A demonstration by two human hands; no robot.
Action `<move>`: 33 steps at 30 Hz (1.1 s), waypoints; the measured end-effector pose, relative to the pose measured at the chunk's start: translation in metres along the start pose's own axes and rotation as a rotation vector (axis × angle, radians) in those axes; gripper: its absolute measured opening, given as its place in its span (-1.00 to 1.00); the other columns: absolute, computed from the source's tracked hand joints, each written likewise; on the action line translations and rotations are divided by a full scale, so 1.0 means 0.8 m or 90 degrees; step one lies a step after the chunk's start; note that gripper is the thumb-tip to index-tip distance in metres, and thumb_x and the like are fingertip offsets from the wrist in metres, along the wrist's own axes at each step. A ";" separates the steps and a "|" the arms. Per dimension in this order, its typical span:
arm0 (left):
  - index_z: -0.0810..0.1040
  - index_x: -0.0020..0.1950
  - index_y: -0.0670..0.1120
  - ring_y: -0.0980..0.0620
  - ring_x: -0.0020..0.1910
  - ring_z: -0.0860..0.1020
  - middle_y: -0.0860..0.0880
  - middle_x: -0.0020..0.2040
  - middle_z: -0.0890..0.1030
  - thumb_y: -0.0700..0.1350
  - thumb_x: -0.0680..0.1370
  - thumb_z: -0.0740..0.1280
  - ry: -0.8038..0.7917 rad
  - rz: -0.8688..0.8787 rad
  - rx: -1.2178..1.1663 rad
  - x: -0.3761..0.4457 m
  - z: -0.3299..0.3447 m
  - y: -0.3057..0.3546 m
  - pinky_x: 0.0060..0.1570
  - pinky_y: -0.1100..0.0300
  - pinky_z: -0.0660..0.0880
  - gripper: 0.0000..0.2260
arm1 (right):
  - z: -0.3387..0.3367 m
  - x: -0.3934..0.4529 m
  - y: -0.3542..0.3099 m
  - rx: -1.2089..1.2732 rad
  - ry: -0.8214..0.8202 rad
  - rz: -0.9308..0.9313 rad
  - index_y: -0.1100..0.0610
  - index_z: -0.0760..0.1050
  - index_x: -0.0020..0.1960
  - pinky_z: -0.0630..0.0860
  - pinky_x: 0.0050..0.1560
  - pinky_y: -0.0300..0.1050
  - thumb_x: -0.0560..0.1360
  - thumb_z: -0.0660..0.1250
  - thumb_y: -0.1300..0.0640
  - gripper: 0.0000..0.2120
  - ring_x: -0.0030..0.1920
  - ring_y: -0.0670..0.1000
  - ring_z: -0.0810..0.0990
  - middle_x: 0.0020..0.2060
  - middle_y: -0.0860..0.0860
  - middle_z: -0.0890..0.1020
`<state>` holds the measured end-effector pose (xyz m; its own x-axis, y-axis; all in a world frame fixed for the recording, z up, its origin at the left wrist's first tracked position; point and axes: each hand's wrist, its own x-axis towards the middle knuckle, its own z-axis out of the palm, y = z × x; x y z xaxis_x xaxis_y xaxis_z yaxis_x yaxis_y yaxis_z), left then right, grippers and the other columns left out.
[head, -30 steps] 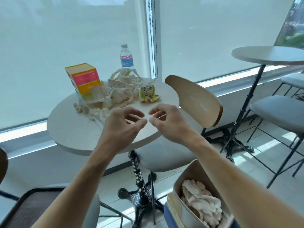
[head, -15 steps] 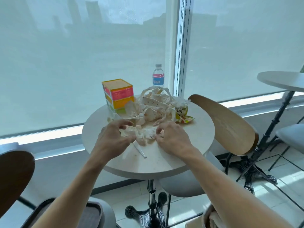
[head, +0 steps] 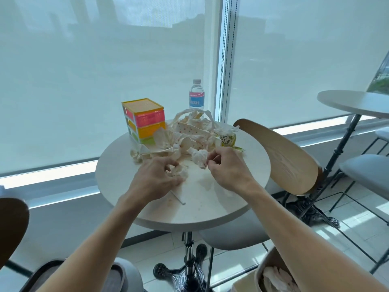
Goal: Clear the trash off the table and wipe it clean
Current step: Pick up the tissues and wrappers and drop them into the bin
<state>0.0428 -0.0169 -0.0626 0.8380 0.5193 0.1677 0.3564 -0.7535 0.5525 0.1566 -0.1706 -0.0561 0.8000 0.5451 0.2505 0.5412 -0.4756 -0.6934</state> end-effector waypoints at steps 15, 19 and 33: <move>0.67 0.00 -0.01 0.11 -0.21 0.57 0.05 -0.12 0.65 -0.06 0.44 0.50 0.048 0.092 -0.249 -0.029 0.016 0.091 -0.31 0.39 0.48 -0.84 | -0.091 -0.056 0.067 0.212 0.063 0.055 0.06 0.62 -0.19 0.48 -0.32 -0.30 0.47 0.40 0.19 -0.91 -0.34 -0.14 0.52 -0.31 0.02 0.65; 0.66 -0.01 0.02 0.17 -0.27 0.55 0.07 -0.13 0.66 -0.11 0.44 0.50 0.029 0.130 -0.283 -0.049 0.035 0.131 -0.34 0.44 0.46 -0.85 | -0.119 -0.082 0.104 0.212 0.063 0.089 0.04 0.62 -0.15 0.53 -0.21 -0.19 0.49 0.40 0.16 -0.94 -0.25 -0.10 0.58 -0.30 -0.03 0.64; 0.68 -0.09 0.08 0.17 -0.36 0.46 0.04 -0.19 0.67 0.01 0.41 0.50 -0.090 0.172 -0.303 -0.107 0.142 0.216 -0.39 0.34 0.40 -0.90 | -0.154 -0.169 0.259 0.048 -0.172 0.278 -0.02 0.58 -0.15 0.42 -0.25 -0.24 0.51 0.38 0.06 -0.93 -0.24 -0.08 0.55 -0.25 -0.07 0.60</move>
<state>0.0794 -0.2376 -0.0747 0.9325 0.2495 0.2610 -0.0764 -0.5702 0.8179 0.1927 -0.4280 -0.1507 0.8468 0.4698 -0.2493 0.1435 -0.6532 -0.7435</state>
